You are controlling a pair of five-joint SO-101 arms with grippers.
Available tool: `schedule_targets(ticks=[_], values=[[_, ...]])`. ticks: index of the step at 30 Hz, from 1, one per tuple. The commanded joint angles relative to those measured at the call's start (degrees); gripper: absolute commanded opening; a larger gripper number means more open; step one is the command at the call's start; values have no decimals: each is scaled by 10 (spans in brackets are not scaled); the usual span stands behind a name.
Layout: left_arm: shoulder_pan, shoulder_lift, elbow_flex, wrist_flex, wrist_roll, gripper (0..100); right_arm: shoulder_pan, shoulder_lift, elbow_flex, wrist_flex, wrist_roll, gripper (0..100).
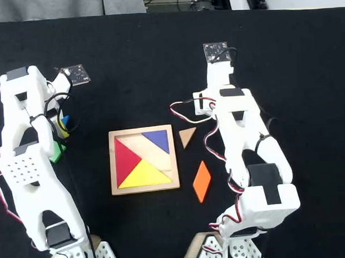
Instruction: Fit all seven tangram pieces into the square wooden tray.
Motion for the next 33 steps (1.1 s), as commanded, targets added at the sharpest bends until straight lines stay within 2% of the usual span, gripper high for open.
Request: schedule_targets(ticks=[1,4,9,20,24,26,33], values=[[7,-7,-27,4,9,281,2,-3,-40,-8,5,11],[7,-7,-27,4,10,273,2,-3,-40,-8,5,11],[6,-7,-26,9,5,205,3,-3,-40,-8,5,11],[-2,-11,-32,31,-24,189,3,-3,-40,-8,5,11],[7,-14,-36,48,-25,80,4,-5,-40,-8,5,11],[7,-14,-51,62,-23,28,4,-6,-40,-8,5,11],[24,-14,-144,175,-22,55,5,-7,-40,-7,5,11]])
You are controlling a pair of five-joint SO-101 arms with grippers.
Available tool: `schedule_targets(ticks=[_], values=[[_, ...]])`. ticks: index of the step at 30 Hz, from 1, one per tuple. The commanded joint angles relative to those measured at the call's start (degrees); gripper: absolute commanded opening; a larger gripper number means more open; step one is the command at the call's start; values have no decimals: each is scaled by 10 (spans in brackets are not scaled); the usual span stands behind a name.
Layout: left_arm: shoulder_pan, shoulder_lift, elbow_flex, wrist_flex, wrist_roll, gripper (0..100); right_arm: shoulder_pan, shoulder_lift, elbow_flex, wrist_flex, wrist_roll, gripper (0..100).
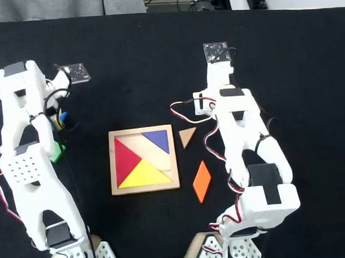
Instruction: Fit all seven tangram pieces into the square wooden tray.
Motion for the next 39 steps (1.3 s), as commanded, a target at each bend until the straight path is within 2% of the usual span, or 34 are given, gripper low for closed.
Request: schedule_targets(ticks=[1,2,7,10,14,19,22,27,32,39], values=[[27,-15,-105,97,-12,55,6,-7,-40,-7,5,11],[36,-15,-126,116,-11,55,6,-7,-40,-7,5,11],[104,-47,-153,113,66,59,32,-8,-49,-9,1,11],[170,-91,-89,113,89,55,57,-4,-60,-9,-8,11],[259,-167,24,111,124,55,84,-4,-63,-11,-57,11],[318,-239,132,110,127,55,89,-5,-61,-24,-60,11],[330,-265,195,84,134,55,106,-7,-62,-25,-63,11],[332,-291,295,-40,185,55,120,-6,-63,-25,-64,11],[347,-305,371,-145,188,55,120,-4,-63,-25,-64,11],[352,-299,388,-163,185,58,120,-4,-61,-41,-64,11]])
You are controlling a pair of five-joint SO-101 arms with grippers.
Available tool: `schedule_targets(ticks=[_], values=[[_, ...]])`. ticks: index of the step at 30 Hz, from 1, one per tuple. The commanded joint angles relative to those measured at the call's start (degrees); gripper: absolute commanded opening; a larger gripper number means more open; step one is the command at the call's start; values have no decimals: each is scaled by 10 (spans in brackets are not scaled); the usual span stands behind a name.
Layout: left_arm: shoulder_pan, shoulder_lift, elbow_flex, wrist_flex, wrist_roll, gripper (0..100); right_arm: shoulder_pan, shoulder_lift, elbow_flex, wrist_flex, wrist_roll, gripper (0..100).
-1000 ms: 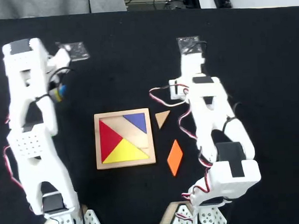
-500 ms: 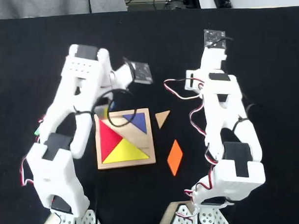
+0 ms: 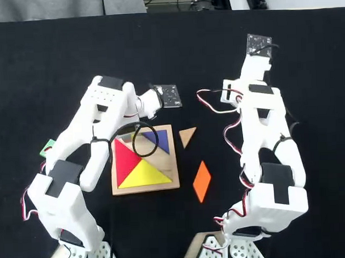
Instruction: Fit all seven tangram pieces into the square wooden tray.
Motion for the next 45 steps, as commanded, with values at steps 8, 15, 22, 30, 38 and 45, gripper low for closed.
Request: schedule_targets(ticks=[8,15,22,30,38,45], values=[[3,-11,-1,-24,1,113,8,-4,-32,-16,-5,11],[-1,22,-6,-23,0,163,7,-4,-32,-16,-4,11],[0,22,-7,-22,0,180,5,-4,-32,-16,-2,11],[-5,22,-7,-22,-17,288,5,-4,-32,-16,-2,11],[-2,24,-44,-26,25,288,5,-4,-33,-16,-2,11],[-7,28,-53,-27,41,288,5,-4,-33,-16,-2,11]])
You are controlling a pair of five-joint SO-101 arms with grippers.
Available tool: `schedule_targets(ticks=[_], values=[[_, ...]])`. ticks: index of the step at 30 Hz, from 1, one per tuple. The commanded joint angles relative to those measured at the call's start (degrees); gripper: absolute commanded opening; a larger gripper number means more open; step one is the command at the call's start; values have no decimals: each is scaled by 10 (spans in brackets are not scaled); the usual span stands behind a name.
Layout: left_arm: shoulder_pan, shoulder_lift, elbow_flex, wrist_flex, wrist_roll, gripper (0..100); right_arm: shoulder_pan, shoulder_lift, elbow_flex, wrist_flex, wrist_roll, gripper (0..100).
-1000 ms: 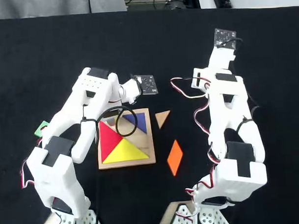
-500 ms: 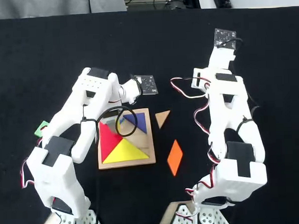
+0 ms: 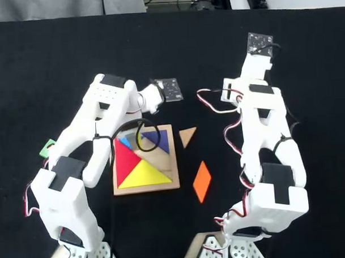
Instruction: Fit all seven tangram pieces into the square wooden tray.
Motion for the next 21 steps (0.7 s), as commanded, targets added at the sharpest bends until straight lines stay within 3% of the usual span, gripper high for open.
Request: schedule_targets(ticks=[1,8,21], values=[[-8,-4,-23,-7,8,288,5,-4,-33,-10,-2,11],[-10,-4,23,-91,40,288,5,-4,-33,-10,-2,11],[-40,-4,30,-92,4,288,4,-3,-33,-10,-1,11]])
